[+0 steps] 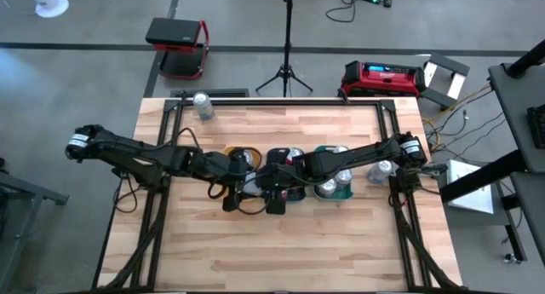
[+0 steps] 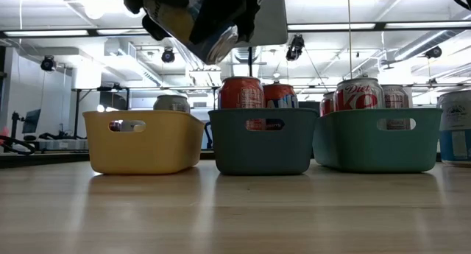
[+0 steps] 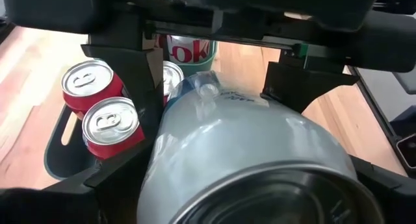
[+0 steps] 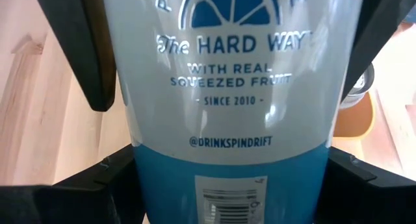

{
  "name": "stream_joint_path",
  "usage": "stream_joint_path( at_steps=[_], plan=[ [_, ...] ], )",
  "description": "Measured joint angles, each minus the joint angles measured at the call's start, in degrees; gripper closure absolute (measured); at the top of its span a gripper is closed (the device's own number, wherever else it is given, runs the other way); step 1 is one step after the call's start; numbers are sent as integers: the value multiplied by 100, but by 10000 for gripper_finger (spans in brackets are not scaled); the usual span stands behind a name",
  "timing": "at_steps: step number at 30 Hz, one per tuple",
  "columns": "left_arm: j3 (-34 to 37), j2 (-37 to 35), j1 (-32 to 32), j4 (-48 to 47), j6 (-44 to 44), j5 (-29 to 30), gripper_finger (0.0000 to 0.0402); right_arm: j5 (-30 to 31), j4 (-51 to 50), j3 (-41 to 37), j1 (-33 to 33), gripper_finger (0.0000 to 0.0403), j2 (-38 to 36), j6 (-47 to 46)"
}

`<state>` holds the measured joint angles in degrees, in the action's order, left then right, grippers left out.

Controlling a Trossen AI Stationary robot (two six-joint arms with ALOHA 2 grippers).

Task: Sort soda cans
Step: Put the top right blue-white soda can into the yellow bin

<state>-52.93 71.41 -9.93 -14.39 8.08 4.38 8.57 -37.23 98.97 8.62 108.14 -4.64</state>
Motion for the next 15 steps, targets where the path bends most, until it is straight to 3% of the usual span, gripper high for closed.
stream_joint_path(
  at_steps=[10,15],
  plan=[
    [2,15,0,-20,24,31,110,-88,-22,5,-7,96,0,-107],
    [2,11,0,-17,20,53,77,-114,-14,5,-4,98,0,-74]
  ],
)
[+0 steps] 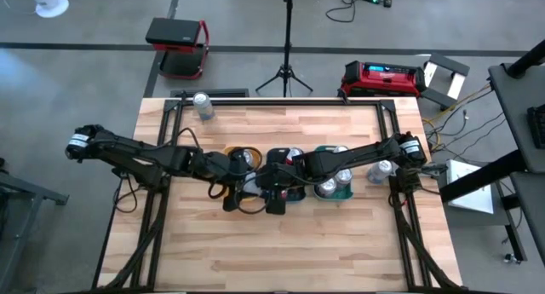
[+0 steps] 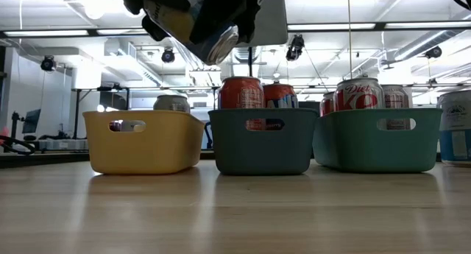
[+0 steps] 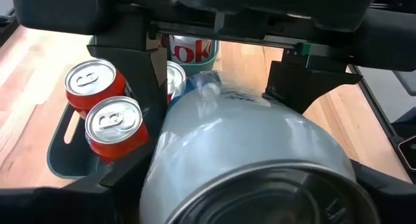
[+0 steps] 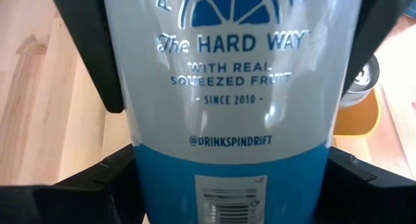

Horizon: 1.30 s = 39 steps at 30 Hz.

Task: Sort soda cans
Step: Put the top right blue-white soda can into the yellow bin

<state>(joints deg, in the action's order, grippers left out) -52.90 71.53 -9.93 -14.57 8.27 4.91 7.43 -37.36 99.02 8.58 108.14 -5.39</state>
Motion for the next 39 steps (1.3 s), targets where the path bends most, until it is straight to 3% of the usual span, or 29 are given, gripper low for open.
stream_joint_path(
  at_steps=[4,7,17,34,39],
  plan=[
    [2,2,-4,-19,-2,-3,35,-41,-6,0,-11,96,0,-49],
    [2,4,-2,-20,43,0,25,-38,-11,0,-17,97,-2,-65],
    [7,-10,2,-36,130,74,59,-58,-5,2,-74,98,-2,-234],
    [-200,-51,0,-173,-51,459,51,-145,-27,11,-181,98,-22,-603],
    [-374,-60,0,-668,6,456,53,-150,-41,9,-179,98,-19,-563]
  ],
)
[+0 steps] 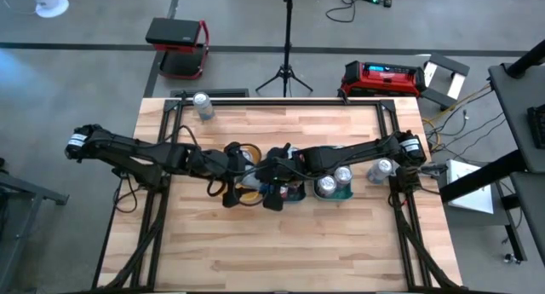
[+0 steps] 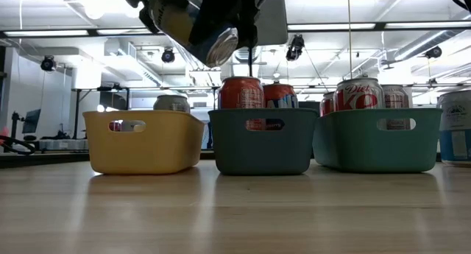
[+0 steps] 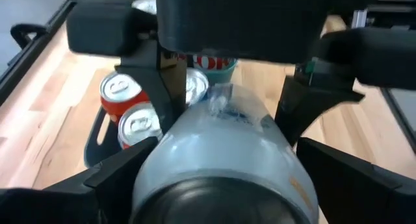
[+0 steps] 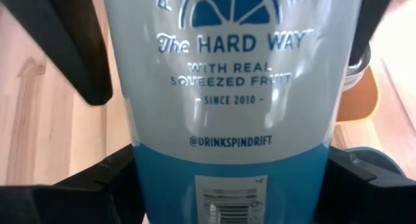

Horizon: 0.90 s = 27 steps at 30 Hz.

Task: Sort soda cans
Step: Put the top right blue-white soda can into the yellow bin

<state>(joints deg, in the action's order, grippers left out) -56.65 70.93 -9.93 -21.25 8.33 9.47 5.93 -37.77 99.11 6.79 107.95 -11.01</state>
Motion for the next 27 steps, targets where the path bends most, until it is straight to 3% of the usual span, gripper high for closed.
stream_joint_path(
  at_steps=[11,18,27],
  plan=[
    [-6,81,157,17,189,-676,53,-39,100,-4,46,98,8,401],
    [-6,81,172,69,161,-703,55,-44,100,-3,46,98,8,403],
    [-6,208,181,76,138,-696,119,-63,69,-4,48,97,19,370]
  ],
)
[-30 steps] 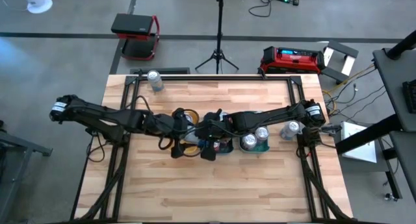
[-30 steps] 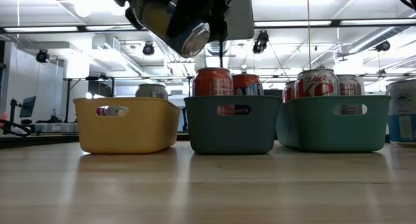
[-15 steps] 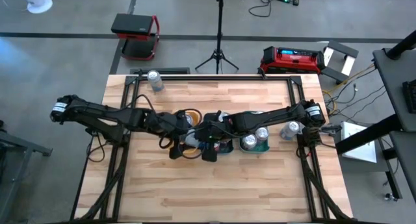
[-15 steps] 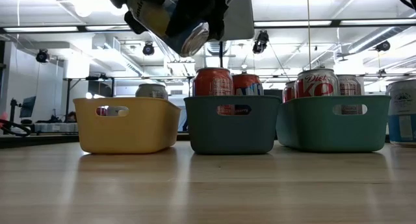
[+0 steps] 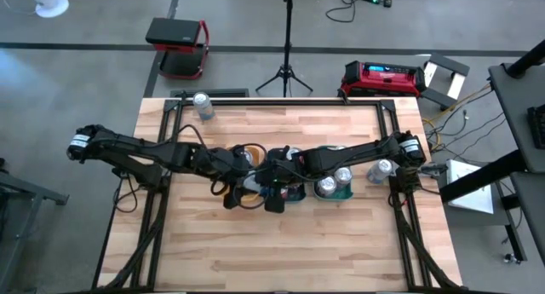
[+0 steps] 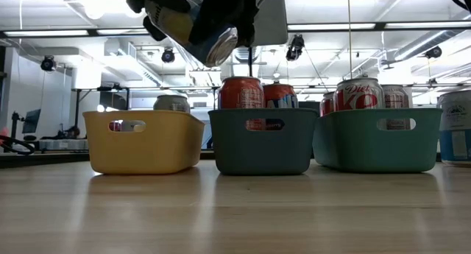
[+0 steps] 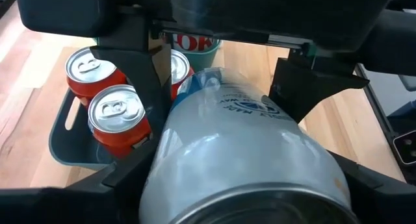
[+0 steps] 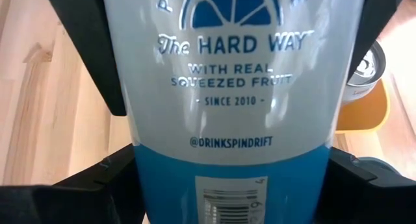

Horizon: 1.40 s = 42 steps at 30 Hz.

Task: Sort soda cans
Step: Put the top right blue-white soda can into the yellow bin

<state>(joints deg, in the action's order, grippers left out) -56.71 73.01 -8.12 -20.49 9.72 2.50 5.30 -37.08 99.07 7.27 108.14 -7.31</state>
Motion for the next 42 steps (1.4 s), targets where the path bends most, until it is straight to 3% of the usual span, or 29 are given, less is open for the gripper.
stream_joint_path(
  at_steps=[10,19,23,27,36,42],
  plan=[
    [5,-146,7,-253,285,-47,112,-37,137,9,26,73,-36,207],
    [11,-504,21,-1692,1110,311,112,-22,14,13,138,41,-582,368],
    [13,-561,85,-2503,1661,472,112,516,-74,13,253,40,-827,422],
    [11,-660,297,-2612,2037,483,112,828,-132,13,328,40,-945,549],
    [11,-503,1019,-3115,2343,344,112,841,-685,9,323,39,-944,459],
    [9,-279,1147,-3184,2388,87,112,844,-991,-13,323,39,-946,244]
  ],
)
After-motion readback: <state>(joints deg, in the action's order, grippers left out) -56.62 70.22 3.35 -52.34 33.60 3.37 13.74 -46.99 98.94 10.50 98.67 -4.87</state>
